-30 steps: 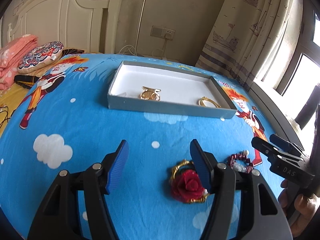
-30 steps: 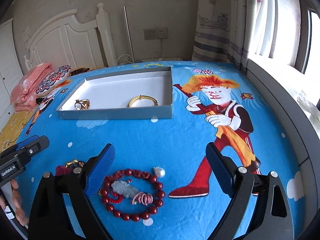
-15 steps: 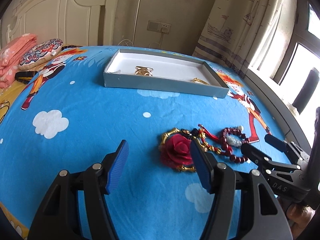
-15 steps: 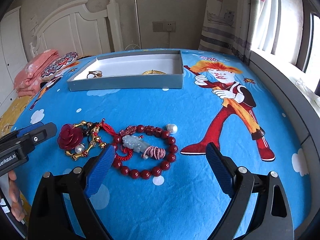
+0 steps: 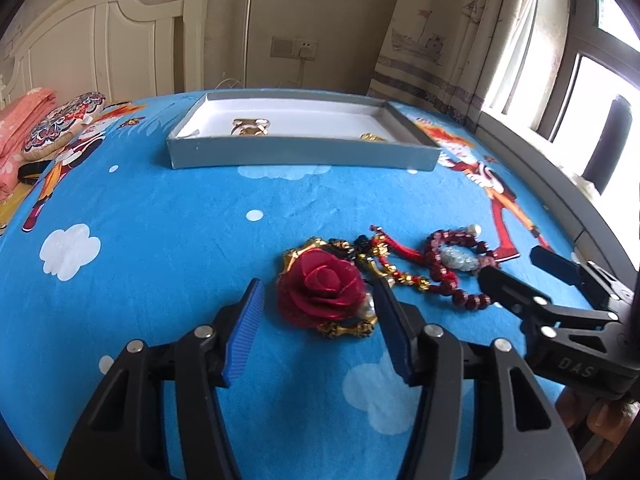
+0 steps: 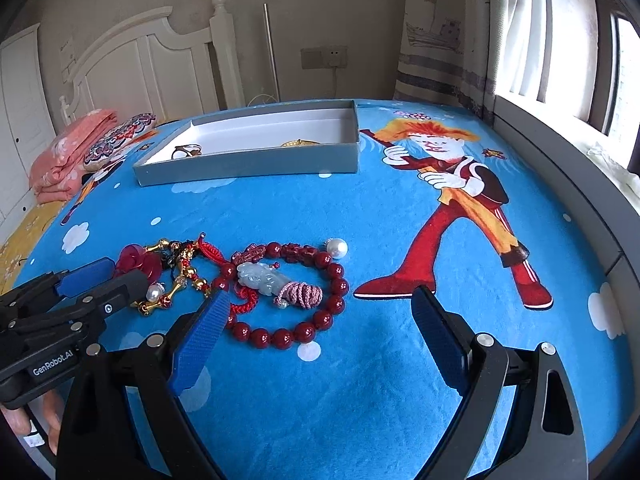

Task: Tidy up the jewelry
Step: 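Grasp the red rose brooch with the left gripper while the right gripper grasps the jade pendant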

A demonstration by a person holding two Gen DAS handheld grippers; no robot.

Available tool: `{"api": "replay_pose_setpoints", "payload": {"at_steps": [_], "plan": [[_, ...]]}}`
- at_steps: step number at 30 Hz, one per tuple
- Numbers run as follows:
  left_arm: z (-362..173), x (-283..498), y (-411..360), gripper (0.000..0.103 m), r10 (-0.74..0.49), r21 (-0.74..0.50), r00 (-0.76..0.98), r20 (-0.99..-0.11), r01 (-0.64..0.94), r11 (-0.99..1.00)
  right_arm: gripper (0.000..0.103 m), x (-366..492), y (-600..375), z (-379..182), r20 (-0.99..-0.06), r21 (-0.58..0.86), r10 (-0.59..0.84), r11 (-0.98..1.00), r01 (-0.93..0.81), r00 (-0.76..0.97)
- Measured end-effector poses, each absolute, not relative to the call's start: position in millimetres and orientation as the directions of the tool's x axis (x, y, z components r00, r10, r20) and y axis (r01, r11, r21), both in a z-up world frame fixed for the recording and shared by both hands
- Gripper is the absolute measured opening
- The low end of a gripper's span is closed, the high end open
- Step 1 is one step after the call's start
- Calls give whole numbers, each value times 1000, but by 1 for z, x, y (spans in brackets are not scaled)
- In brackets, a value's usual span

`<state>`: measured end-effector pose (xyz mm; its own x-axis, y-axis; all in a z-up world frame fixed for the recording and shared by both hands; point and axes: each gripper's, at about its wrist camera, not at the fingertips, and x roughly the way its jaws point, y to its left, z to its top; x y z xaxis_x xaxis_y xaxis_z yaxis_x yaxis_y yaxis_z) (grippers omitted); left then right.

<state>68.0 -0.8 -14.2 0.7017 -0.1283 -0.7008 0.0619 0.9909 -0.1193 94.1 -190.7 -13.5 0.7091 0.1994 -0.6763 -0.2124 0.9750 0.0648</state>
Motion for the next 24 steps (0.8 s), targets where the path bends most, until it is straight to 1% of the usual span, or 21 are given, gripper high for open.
{"api": "replay_pose_setpoints", "payload": {"at_steps": [3, 6, 14, 16, 17, 19, 24], "plan": [[-14, 71, -1, 51, -123, -110, 707, -696, 64, 992, 86, 95, -191, -15, -679, 69, 205, 974, -217, 705], [-14, 70, -6, 43, -116, -82, 714, -690, 83, 993, 86, 95, -191, -16, -684, 74, 208, 973, -218, 699], [-10, 65, 2, 42, -135, -119, 728, -672, 74, 990, 86, 96, -189, -16, -688, 72, 215, 970, -230, 693], [-7, 63, 6, 42, -132, -128, 738, -662, 62, 990, 82, 98, -188, -16, -693, 71, 219, 969, -237, 687], [-6, 63, 9, 42, -128, -131, 742, -658, 55, 990, 78, 100, -187, -16, -696, 67, 216, 969, -238, 685], [-5, 63, 12, 42, -123, -137, 746, -655, 43, 990, 73, 104, -185, -16, -704, 71, 227, 965, -252, 673], [-6, 63, 14, 42, -125, -148, 745, -655, 36, 988, 63, 111, -174, -17, -725, 65, 251, 952, -299, 641]]}}
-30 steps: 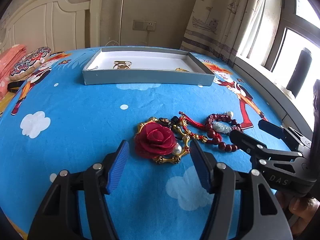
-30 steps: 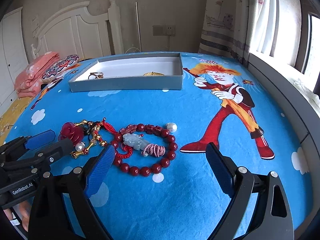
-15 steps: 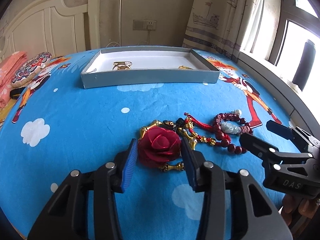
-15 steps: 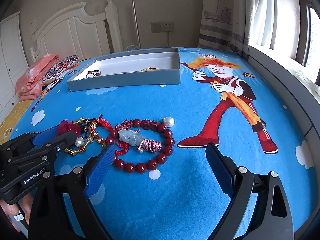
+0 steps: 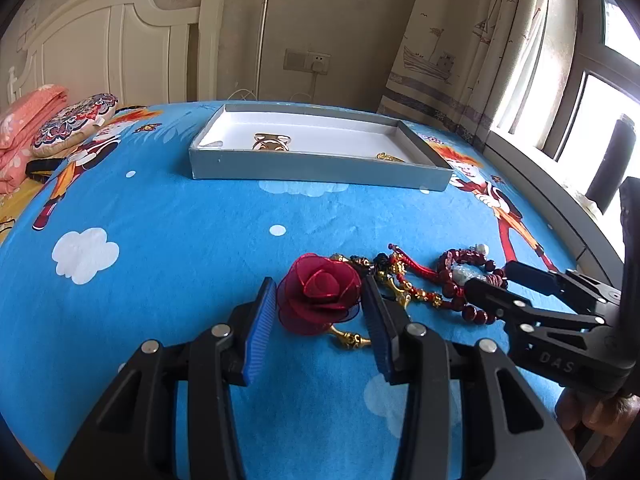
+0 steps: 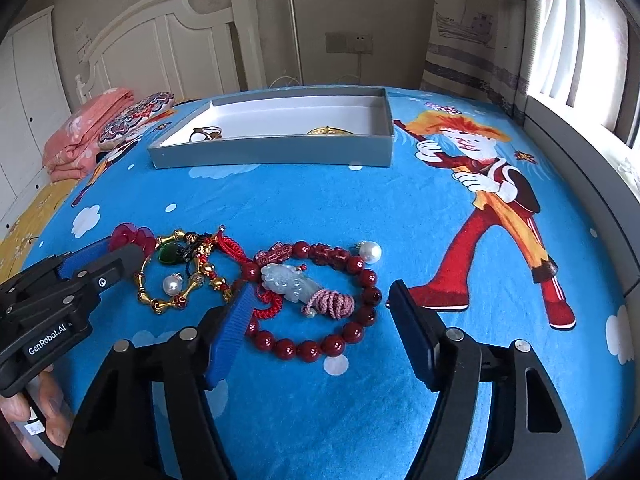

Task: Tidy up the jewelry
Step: 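Grasp the red rose brooch with the left gripper while the right gripper grasps the jade pendant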

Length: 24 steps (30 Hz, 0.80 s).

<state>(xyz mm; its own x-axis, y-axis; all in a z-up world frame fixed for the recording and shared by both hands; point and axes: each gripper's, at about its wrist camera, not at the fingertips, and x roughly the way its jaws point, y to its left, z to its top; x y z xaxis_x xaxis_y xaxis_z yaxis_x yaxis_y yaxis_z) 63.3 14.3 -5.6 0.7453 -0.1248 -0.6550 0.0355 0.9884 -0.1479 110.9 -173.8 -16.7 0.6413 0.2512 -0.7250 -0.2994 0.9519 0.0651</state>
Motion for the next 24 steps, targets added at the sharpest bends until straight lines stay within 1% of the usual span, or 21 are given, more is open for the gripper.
{"api": "replay_pose_setpoints", "payload": {"at_steps": [3, 4, 7, 12, 17, 24], "plan": [[-5, 63, 16, 42, -124, -151, 747, -653, 32, 988, 56, 119, -174, -22, -747, 88, 261, 950, -298, 611], [-6, 63, 17, 42, -123, -153, 747, -653, 30, 988, 52, 119, -174, -21, -747, 88, 261, 950, -298, 612], [-6, 63, 18, 42, -124, -157, 746, -654, 26, 987, 44, 119, -173, -20, -747, 94, 272, 947, -308, 606], [-7, 62, 19, 42, -124, -159, 746, -654, 25, 987, 35, 114, -167, -20, -745, 85, 283, 939, -334, 604], [-7, 60, 20, 42, -127, -163, 746, -654, 25, 986, 35, 108, -165, -18, -737, 73, 284, 935, -346, 614], [-8, 59, 19, 42, -132, -170, 745, -654, 25, 985, 36, 107, -168, -11, -710, 93, 311, 931, -354, 631]]}}
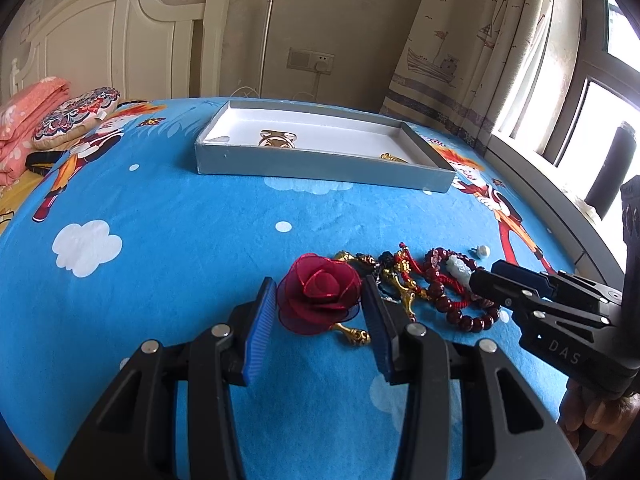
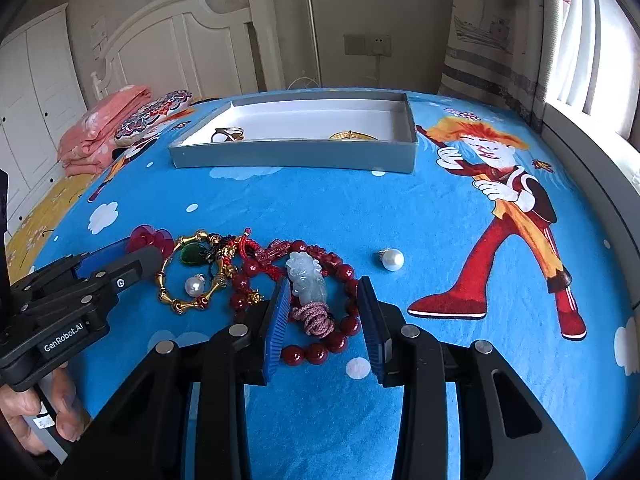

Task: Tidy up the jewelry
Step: 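Grasp the red rose brooch with the left gripper while the right gripper grasps the jade pendant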

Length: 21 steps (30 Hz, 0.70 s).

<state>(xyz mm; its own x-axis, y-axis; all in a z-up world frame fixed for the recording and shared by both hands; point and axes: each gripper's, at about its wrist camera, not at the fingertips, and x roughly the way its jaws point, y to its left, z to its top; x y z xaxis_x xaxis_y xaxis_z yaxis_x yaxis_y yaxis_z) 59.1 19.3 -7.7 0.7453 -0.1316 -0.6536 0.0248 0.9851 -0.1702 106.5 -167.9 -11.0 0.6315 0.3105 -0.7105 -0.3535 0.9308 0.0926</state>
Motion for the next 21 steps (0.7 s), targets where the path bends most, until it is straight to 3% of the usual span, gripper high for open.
{"api": "replay_pose_setpoints", "payload": {"at_steps": [12, 18, 21], "plan": [[-11, 60, 21, 42, -133, -178, 742, -657, 18, 984, 34, 115, -157, -21, -742, 110, 341, 911, -396, 578], [-11, 59, 21, 42, -133, -178, 743, -656, 18, 984, 33, 122, -170, -21, -733, 204, 388, 909, -364, 559], [-11, 59, 21, 42, -132, -179, 742, -657, 16, 984, 23, 124, -171, -21, -734, 204, 381, 913, -352, 562]]}}
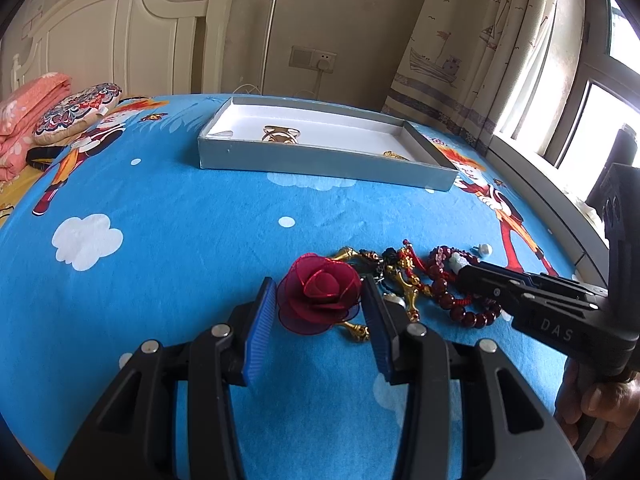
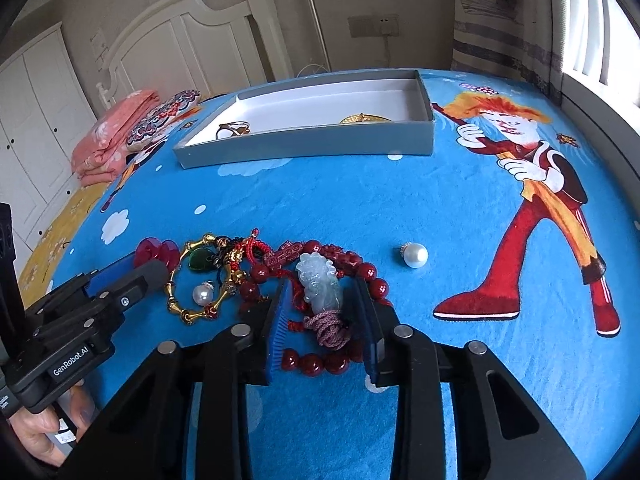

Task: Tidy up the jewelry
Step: 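Grasp the red rose brooch with the left gripper while the right gripper grasps the jade pendant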

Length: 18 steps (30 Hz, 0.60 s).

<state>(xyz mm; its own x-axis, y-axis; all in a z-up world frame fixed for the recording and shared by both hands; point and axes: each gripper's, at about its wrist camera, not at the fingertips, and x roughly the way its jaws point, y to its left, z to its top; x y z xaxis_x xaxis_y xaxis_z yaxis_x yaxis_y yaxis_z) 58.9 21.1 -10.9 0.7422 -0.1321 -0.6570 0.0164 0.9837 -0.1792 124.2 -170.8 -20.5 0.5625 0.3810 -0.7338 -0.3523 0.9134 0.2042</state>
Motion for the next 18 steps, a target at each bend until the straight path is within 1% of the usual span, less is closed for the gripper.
{"api": "replay_pose_setpoints", "payload": {"at_steps": [1, 7, 12, 18], "plan": [[-11, 59, 21, 42, -131, -179, 742, -657, 16, 984, 21, 125, -171, -21, -734, 212, 387, 911, -354, 558], [-10, 58, 22, 42, -130, -180, 744, -655, 14, 984, 20, 123, -167, -20, -735, 188, 377, 912, -365, 563], [-7, 56, 26, 42, -121, -183, 758, -641, 2, 983, 20, 116, -166, -15, -713, 154, 361, 917, -369, 601], [-3, 54, 27, 42, -117, -180, 764, -634, 1, 984, 20, 112, -169, -10, -699, 151, 356, 921, -359, 621]]}}
